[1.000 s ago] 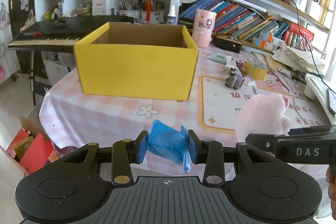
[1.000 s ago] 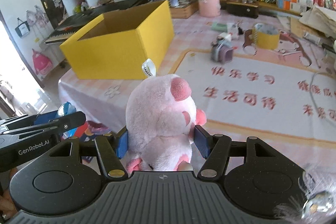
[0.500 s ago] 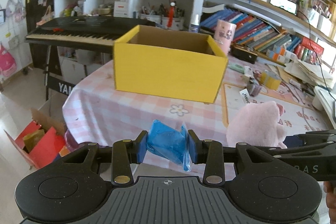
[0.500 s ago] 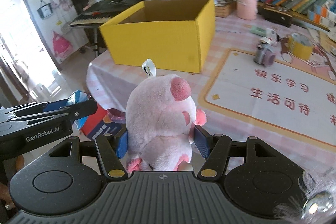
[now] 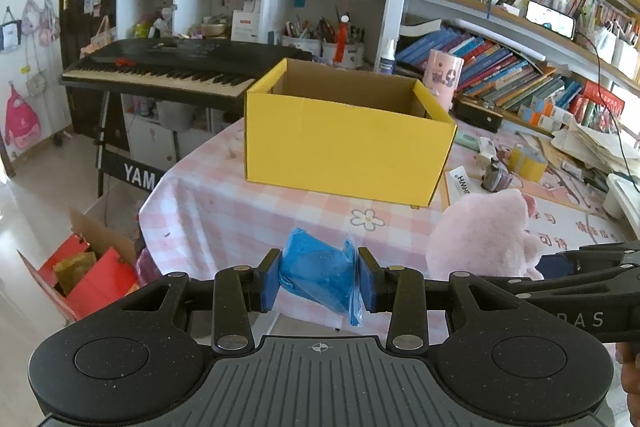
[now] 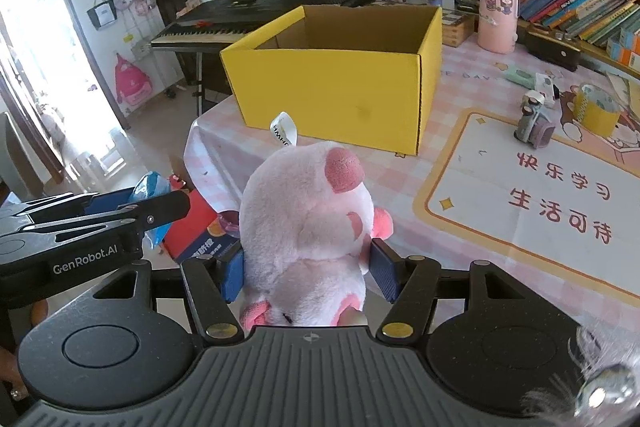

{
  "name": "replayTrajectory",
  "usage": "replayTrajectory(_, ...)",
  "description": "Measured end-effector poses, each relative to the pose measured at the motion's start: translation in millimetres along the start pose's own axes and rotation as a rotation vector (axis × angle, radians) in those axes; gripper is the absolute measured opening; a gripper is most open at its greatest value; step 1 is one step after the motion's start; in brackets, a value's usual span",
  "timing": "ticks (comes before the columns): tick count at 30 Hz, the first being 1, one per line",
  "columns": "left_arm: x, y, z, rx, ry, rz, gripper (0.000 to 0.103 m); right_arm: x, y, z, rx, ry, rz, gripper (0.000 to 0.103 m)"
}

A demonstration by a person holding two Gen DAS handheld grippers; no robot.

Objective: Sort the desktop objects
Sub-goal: 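Carry the pig and bag with both tools over the yellow box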

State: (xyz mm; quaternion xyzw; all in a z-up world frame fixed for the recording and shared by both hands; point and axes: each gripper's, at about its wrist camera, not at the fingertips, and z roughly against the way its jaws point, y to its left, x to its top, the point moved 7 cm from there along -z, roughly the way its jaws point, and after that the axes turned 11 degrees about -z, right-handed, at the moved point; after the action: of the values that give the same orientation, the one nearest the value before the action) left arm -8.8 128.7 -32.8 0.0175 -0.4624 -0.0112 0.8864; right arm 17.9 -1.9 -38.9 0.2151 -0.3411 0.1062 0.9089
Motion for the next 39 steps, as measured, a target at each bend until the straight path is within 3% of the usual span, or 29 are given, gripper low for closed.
replayTrajectory(24, 13.0, 1.1, -12.2, -0.016, -0.011, 0.021, 0.037, 15.7, 0.0, -8.4, 0.000, 0.002, 0.025, 0.060)
replayTrajectory(39, 95.8, -2.5, -36.4, 0.040, -0.177, -0.035, 0.037, 117.9, -24.3, -8.4, 0.038, -0.183, 0.016, 0.060)
